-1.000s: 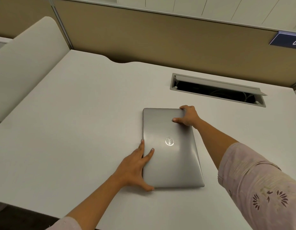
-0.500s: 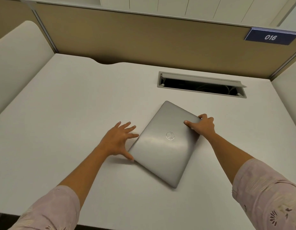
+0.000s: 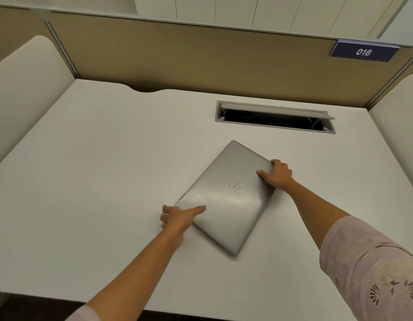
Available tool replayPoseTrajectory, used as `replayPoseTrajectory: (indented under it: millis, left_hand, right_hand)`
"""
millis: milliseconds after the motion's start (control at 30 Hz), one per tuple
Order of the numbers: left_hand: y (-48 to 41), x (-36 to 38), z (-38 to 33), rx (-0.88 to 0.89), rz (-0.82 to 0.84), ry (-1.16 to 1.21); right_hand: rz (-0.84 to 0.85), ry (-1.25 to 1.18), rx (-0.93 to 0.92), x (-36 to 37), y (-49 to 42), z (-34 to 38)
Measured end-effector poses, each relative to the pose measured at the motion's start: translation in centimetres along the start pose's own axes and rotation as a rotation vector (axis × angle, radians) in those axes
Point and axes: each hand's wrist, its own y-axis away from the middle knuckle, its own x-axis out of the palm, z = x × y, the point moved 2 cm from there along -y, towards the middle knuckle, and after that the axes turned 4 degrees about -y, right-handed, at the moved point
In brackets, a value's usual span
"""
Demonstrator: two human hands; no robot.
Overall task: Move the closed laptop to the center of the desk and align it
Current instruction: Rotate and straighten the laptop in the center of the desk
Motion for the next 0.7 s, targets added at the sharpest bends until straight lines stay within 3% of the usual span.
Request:
replayPoseTrajectory:
  millis: [100, 400, 567, 700]
  left_hand:
    - [1.3, 2.5, -1.2, -0.14, 0.182, 0.342]
    - [2.1, 3.3, -3.5, -0.311, 0.277, 0.628]
    - [2.2, 2.2, -4.4, -0.268, 0.31, 0.613]
    - [1.1, 1.0, -5.5, -0.257, 0.162, 0.523]
  right_hand:
    - [0.018, 0.028, -0.019, 0.0, -0.1, 0.1]
    - [0.017, 0.002, -0.012, -0.6, 0.0, 0.1]
    - [0.005, -0.072, -0.001, -0.5, 0.2, -0.5]
    - [-0.03, -0.149, 0.009, 0.0, 1.0, -0.4]
